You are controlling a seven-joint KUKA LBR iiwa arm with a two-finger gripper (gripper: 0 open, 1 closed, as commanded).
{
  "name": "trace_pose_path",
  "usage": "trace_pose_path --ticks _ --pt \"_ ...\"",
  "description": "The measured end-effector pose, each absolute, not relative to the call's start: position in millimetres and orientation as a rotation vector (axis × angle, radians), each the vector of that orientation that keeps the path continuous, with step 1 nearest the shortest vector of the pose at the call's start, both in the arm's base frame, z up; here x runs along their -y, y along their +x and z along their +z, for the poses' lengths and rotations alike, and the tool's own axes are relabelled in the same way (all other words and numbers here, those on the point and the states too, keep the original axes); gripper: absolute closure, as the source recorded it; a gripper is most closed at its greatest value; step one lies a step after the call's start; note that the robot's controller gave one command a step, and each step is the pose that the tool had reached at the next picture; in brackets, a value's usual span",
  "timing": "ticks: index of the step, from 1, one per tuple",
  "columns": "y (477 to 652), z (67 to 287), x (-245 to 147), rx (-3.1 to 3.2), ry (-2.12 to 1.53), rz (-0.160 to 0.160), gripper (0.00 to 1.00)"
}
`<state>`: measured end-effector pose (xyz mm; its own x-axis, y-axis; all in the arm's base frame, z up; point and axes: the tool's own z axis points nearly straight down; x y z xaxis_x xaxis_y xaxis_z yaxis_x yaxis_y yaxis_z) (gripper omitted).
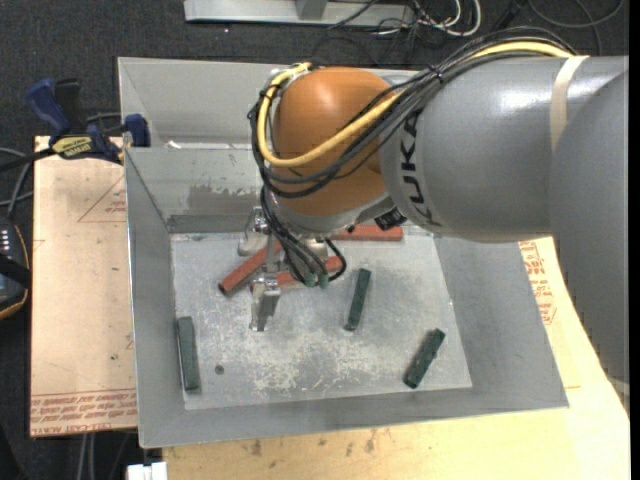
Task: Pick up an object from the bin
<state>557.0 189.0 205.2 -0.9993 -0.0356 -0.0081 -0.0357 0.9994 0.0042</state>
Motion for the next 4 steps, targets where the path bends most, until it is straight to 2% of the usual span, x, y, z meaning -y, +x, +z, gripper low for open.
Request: trace_pose_path --ticks 1,2,3,4 --pt "569.6 153 -183 -3.138 -0.053 0.001 0.0" --pt "589.1 92 -172 -3.134 0.007 0.007 0.0" --pt "593.2 81 -168 -3.14 0.039 0.004 1.0" --pt "593.4 82 -168 -3.139 0.04 0.004 0.0"
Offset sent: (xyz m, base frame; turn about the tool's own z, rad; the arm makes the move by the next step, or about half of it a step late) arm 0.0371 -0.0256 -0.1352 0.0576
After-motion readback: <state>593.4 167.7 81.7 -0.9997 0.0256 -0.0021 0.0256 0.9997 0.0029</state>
